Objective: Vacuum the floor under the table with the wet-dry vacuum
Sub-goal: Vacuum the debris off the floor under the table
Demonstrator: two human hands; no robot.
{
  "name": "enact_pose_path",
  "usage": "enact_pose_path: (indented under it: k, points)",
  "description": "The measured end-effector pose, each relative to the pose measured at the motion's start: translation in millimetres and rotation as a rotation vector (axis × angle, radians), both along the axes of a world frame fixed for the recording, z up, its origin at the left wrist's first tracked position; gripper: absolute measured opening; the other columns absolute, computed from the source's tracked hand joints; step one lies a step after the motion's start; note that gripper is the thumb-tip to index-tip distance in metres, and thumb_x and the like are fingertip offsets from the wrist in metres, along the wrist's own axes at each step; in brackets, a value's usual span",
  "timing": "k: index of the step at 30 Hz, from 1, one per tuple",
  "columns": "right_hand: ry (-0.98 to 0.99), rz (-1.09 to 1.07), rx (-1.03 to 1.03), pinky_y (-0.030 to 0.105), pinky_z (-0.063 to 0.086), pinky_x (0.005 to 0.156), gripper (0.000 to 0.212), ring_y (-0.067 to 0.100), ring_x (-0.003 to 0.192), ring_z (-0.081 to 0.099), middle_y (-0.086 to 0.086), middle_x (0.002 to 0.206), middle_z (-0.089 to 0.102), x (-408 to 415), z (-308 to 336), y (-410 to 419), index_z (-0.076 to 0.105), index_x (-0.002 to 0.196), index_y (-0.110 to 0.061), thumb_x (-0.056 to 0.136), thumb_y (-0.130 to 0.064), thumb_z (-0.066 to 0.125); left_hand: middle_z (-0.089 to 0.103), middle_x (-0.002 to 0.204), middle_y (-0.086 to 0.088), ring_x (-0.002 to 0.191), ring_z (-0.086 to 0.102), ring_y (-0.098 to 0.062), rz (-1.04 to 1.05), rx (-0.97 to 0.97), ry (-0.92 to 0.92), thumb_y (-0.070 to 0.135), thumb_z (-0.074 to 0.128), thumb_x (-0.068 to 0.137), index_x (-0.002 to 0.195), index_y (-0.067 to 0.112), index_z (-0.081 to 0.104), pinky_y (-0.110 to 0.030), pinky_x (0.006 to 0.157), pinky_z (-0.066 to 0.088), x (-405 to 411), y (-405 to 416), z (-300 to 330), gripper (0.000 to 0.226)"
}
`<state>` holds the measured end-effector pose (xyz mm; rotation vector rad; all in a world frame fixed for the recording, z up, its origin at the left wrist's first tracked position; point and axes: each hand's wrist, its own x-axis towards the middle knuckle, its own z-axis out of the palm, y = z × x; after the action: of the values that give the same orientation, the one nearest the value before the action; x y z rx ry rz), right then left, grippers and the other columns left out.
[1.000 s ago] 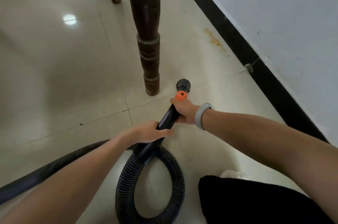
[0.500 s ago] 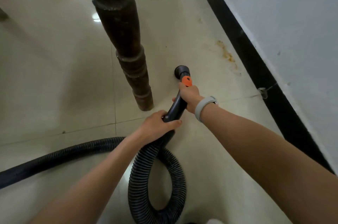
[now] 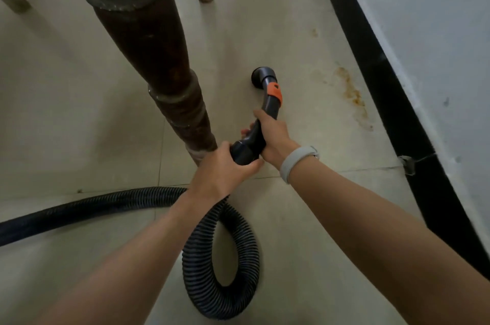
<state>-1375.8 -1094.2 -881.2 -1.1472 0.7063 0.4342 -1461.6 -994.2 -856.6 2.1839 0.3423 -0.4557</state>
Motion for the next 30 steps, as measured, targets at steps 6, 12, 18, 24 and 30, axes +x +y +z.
enact_pose_path:
  k: [6, 12, 18, 24, 30]
  points:
    - [-0.013, 0.026, -0.132, 0.03, 0.048, 0.049, 0.02, 0.018, 0.054, 0.058, 0.008, 0.07, 0.052, 34.1, 4.9, -11.7, 0.045, 0.094, -0.005, 0.096, -0.024, 0.052, 0.062, 0.099, -0.002, 0.082, 0.065, -0.019, -0.046, 0.121, -0.002, 0.055, 0.07, 0.072, 0.112, 0.02, 0.049, -0.032, 0.068, 0.057, 33.8, -17.9, 3.9, 0.057]
    - [-0.033, 0.218, -0.222, 0.028, 0.049, 0.048, 0.021, 0.017, 0.052, 0.057, 0.006, 0.069, 0.051, 53.2, 17.0, 0.7, 0.046, 0.104, -0.002, 0.098, -0.022, 0.047, 0.063, 0.094, -0.008, 0.076, 0.066, -0.024, 0.025, -0.046, -0.006, 0.048, 0.07, 0.077, 0.117, 0.018, 0.046, -0.038, 0.067, 0.058, 36.5, -9.0, 9.2, 0.055]
    - [-0.055, 0.291, -0.371, 0.041, 0.057, 0.072, 0.037, 0.024, 0.059, 0.062, 0.012, 0.092, 0.056, 36.3, -1.1, 29.9, 0.041, 0.121, -0.003, 0.094, -0.026, 0.049, 0.059, 0.07, -0.008, 0.046, 0.057, -0.017, 0.152, -0.211, 0.05, 0.042, 0.069, 0.08, 0.091, 0.017, 0.049, -0.025, 0.045, 0.052, 0.3, 5.5, 0.3, 0.034]
    - [0.071, 0.265, -0.014, 0.032, 0.052, 0.052, 0.022, 0.023, 0.053, 0.062, 0.01, 0.072, 0.055, 26.5, 4.0, 31.6, 0.047, 0.103, -0.004, 0.091, -0.019, 0.059, 0.06, 0.065, -0.006, 0.047, 0.058, -0.021, 0.114, -0.321, 0.118, 0.034, 0.068, 0.084, 0.093, 0.017, 0.053, -0.029, 0.049, 0.051, -18.6, 41.1, 0.0, 0.024]
    - [0.175, 0.343, 0.123, 0.025, 0.052, 0.045, 0.015, 0.019, 0.047, 0.054, 0.007, 0.063, 0.052, 16.4, 9.8, 43.6, 0.049, 0.092, -0.008, 0.09, -0.019, 0.059, 0.06, 0.057, -0.003, 0.048, 0.059, -0.023, 0.152, -0.361, 0.138, 0.033, 0.068, 0.084, 0.094, 0.01, 0.051, -0.033, 0.051, 0.052, -45.5, 51.0, -1.8, 0.03]
